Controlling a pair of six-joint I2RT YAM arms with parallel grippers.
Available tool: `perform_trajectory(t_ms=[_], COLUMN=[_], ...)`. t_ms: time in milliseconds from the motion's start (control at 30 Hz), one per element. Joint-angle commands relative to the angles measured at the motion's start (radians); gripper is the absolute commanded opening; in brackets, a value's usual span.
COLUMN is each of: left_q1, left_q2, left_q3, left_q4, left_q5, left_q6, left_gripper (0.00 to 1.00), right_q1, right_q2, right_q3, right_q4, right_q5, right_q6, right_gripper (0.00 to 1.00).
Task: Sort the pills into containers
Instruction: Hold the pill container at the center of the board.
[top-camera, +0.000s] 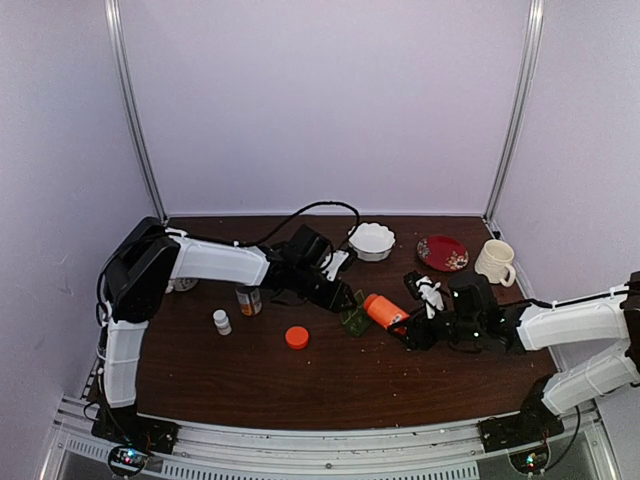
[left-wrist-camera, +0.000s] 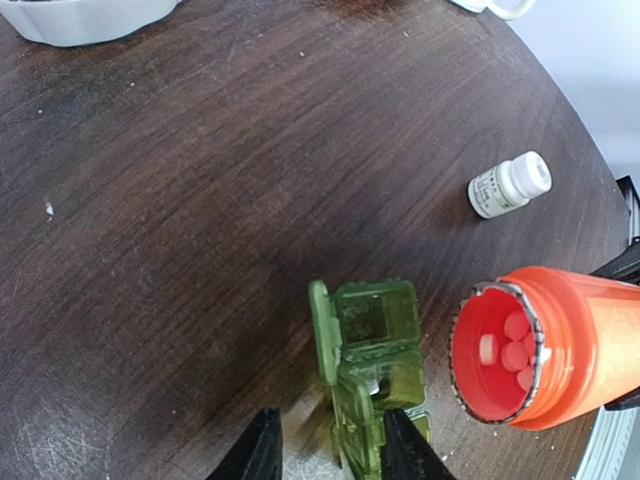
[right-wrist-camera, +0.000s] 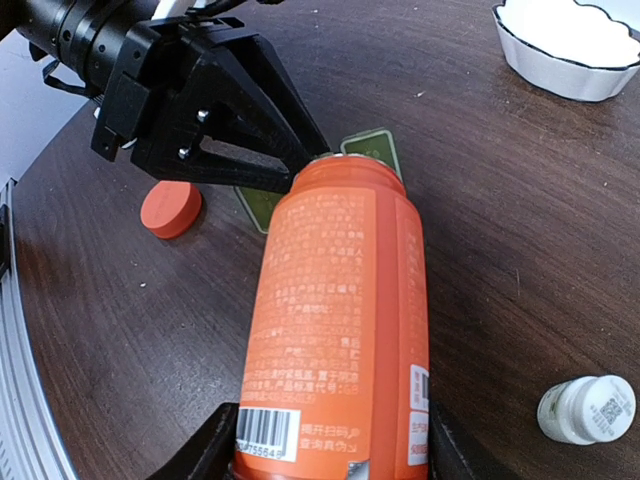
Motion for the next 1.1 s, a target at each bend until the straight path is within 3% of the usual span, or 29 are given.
perform_trajectory(t_ms=[0, 600, 867, 1067], left_q1=[0.006, 0.006, 0.006, 0.006], left_q2=[0.016, 0.021, 0.041, 0.041], left_q3=[0.033, 0.028, 0.043, 0.050], left_q4=[0.009, -0.008, -0.022, -0.025], left_q5=[0.010, -0.025, -0.031, -0.021], left_q6=[0.000, -0.018, -0.026, -0.013], left_gripper=[0.36, 0.30, 0.17, 0.14], right_q1=[-0.012, -0.047, -0.048, -0.048], right_q2=[0.037, 0.132, 0.134, 0.086], right_q3=[0.044, 0.098, 0.129, 0.177], right_q4=[-0.012, -0.088, -0.116, -0.206], right_q5=[-0.009, -0.012, -0.039, -0.049], right_q6=[0.020, 0.047, 0.032, 0.017], right_gripper=[0.22, 0.20, 0.20, 0.20])
